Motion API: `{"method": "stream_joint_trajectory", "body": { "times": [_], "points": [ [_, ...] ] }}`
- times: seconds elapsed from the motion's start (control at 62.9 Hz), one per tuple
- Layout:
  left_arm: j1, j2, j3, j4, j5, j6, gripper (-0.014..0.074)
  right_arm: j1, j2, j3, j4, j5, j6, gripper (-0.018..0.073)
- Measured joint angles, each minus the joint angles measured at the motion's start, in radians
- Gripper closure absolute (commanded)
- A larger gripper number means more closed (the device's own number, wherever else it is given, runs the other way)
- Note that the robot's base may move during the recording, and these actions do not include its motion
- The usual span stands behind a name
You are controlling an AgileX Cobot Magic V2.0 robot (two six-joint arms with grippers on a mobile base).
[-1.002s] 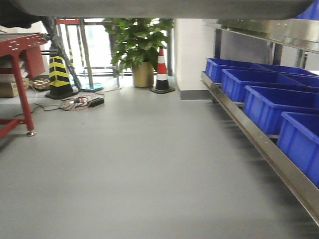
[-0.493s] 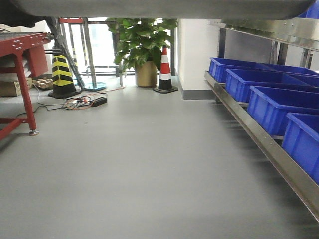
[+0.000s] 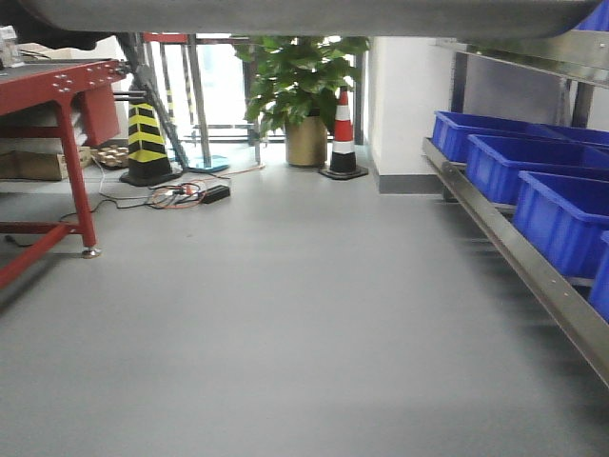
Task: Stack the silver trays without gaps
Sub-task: 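Drive away from the rack while holding the tray in both grippers, then turn and drive to the other rack, keeping the tray held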
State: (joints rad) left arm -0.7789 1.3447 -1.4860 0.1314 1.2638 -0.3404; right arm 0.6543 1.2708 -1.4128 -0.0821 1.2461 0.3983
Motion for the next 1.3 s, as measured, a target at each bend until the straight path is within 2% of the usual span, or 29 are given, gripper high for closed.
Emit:
{"method": "stream_joint_trajectory", "body": {
  "times": [1.304],
  "points": [
    [0.0, 0.0, 0.0, 0.0, 0.0, 0.0, 0.0645, 0.0, 0.0, 0.0, 0.0, 0.0, 0.0, 0.0503]
  ]
}}
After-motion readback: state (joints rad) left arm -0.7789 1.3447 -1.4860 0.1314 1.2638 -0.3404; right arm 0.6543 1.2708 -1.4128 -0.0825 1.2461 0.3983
